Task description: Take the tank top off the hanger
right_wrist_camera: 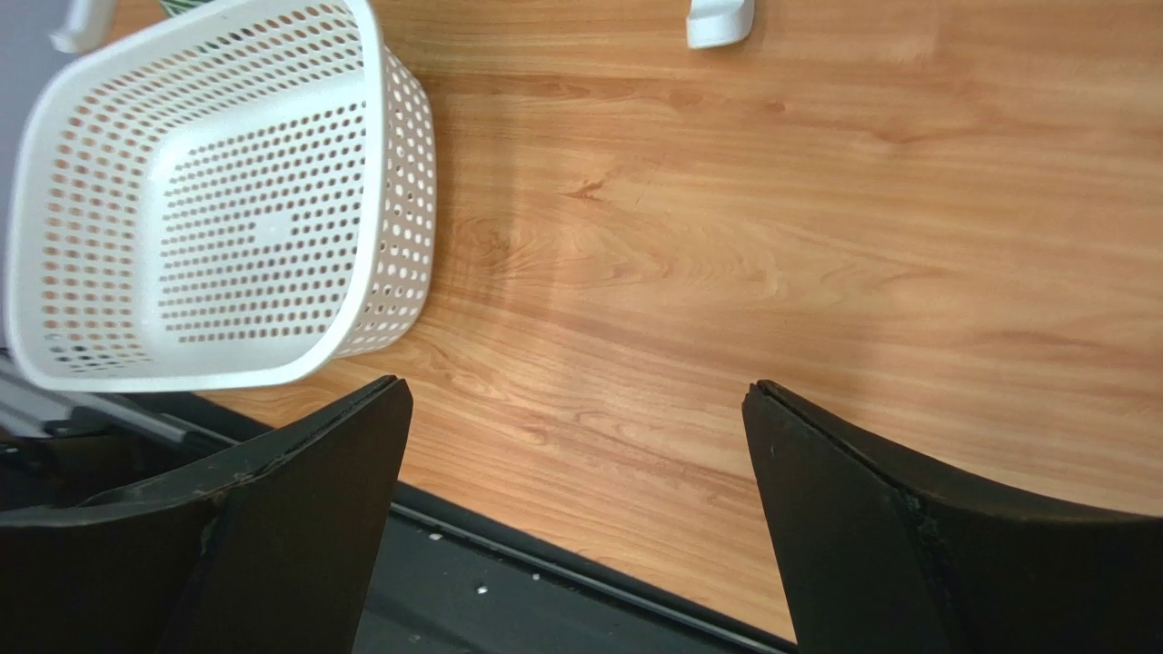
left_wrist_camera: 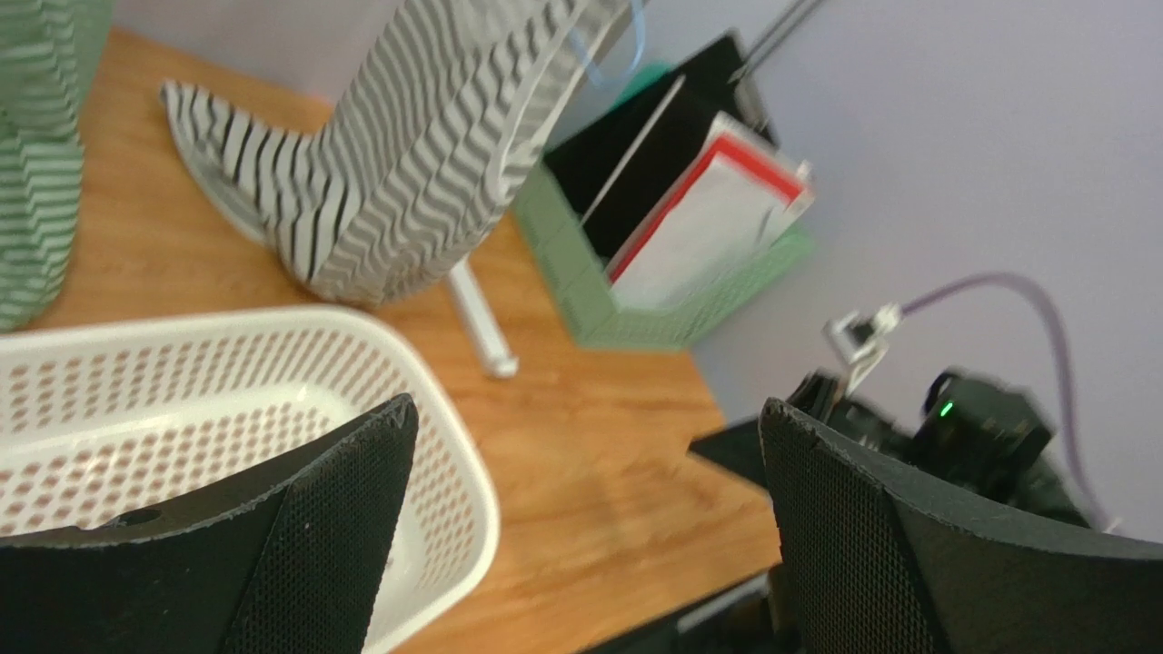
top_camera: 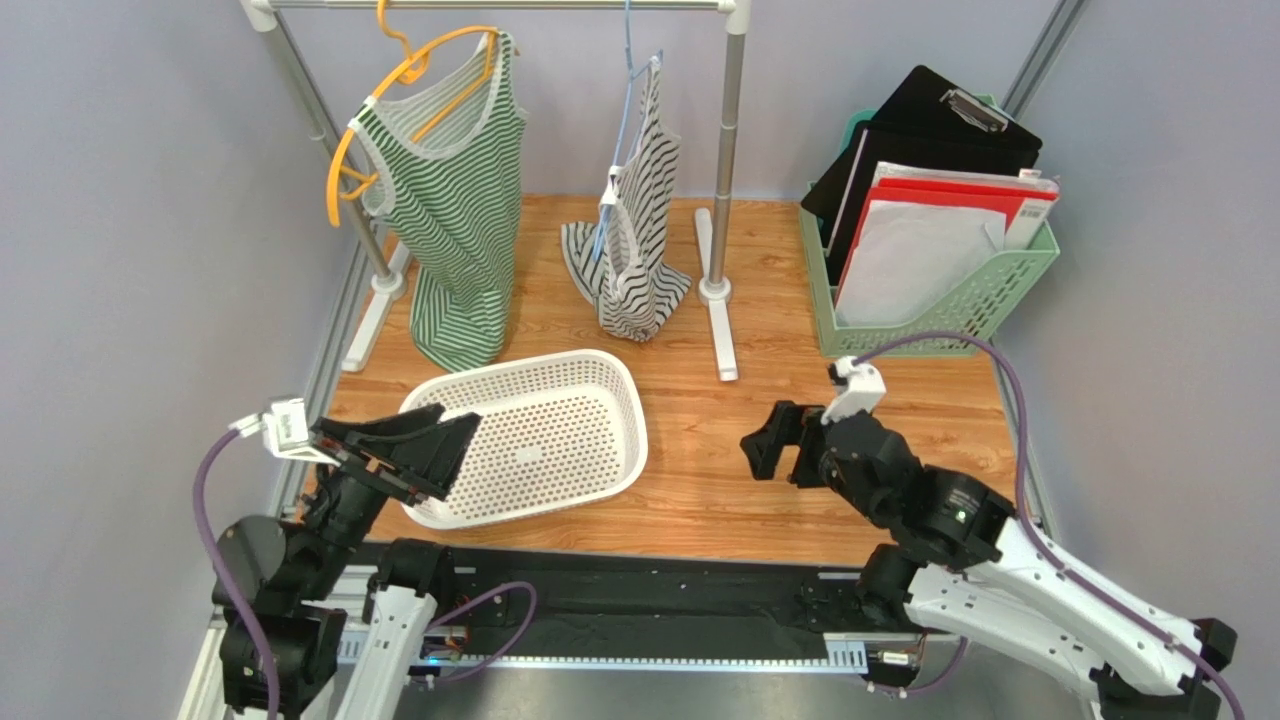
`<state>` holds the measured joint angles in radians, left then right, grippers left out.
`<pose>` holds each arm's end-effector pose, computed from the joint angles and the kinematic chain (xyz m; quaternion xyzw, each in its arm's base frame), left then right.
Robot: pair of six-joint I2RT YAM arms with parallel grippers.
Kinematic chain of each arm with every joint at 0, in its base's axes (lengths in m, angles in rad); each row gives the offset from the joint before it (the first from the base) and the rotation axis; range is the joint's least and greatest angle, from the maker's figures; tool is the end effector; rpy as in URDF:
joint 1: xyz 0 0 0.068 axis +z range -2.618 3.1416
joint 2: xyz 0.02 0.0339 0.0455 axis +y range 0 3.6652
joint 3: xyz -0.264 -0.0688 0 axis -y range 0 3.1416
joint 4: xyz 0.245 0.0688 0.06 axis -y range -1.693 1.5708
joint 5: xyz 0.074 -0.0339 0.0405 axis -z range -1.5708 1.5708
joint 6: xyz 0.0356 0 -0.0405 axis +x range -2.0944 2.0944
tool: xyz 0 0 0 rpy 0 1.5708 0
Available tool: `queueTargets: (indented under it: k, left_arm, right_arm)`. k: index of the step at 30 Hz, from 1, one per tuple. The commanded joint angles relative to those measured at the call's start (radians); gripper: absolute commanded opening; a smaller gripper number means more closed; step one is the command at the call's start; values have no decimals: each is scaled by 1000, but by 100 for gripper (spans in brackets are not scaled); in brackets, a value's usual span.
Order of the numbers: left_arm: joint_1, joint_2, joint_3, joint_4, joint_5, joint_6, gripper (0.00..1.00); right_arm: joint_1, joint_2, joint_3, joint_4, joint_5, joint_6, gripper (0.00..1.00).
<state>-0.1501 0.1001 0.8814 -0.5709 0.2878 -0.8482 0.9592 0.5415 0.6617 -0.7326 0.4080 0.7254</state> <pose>-0.0067 -0.0092 0.3776 -0.1081 0.6230 -0.4475 0.6324 0.0788 0.0878 0.2772 -0.0086 0.8739 0.2172 0.4347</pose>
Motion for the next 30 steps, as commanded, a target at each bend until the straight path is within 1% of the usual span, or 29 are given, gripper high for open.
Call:
queueTargets:
  k: [1, 5, 7, 9, 12, 13, 15, 16, 17, 18, 21, 22, 24, 25, 26, 28, 29, 30]
  left_arm:
    - [0, 81, 36, -340, 119, 224, 99]
    - [0, -40, -10, -362, 106, 167, 99]
    - [0, -152, -35, -377, 73, 108, 99]
    - [0, -230, -42, -403, 54, 80, 99]
    - [0, -186, -3, -506, 63, 95, 99]
    - [0, -178, -1, -521, 76, 95, 99]
    - [0, -172, -4, -540, 138, 103, 99]
    - [0, -175, -9, -543, 160, 112, 99]
    - [0, -183, -24, -546, 189, 112, 99]
    - [0, -204, -35, -547, 200, 112, 99]
    - [0, -218, -84, -544, 257, 116, 99]
    - [-2, -217, -100, -537, 269, 115, 99]
    - [-2, -223, -143, -495, 315, 109, 99]
    - [-2, -227, -156, -479, 326, 104, 99]
    - [0, -224, -173, -456, 342, 103, 99]
    - [0, -227, -185, -429, 355, 101, 99]
    - [-2, -227, -185, -422, 352, 107, 99]
    - [0, -227, -183, -422, 349, 109, 99]
  right_arm:
    - [4, 153, 163, 22, 75, -196, 100]
    - [1, 248, 294, 62, 69, -274, 100]
    - [1, 305, 331, 46, 98, -288, 100]
    - [1, 340, 389, -4, 127, -278, 100]
    - [0, 373, 443, -77, 186, -210, 100]
    - [1, 358, 444, -115, 196, -192, 100]
    - [1, 322, 415, -122, 245, -152, 100]
    - [1, 287, 405, -96, 247, -162, 100]
    - [1, 276, 398, -81, 206, -226, 100]
    - [1, 270, 407, -68, 201, -239, 100]
    - [-2, 300, 456, -31, 189, -270, 100]
    - [-5, 325, 522, -27, 166, -288, 100]
    - [-11, 432, 609, -40, 150, -310, 100]
    - [-31, 477, 713, -74, 156, -310, 100]
    - [-45, 582, 783, -96, 134, -314, 100]
    - [-71, 687, 901, -137, 126, -339, 100]
    - [-77, 733, 1029, -143, 121, -348, 100]
    - [-85, 830, 1086, -145, 112, -362, 100]
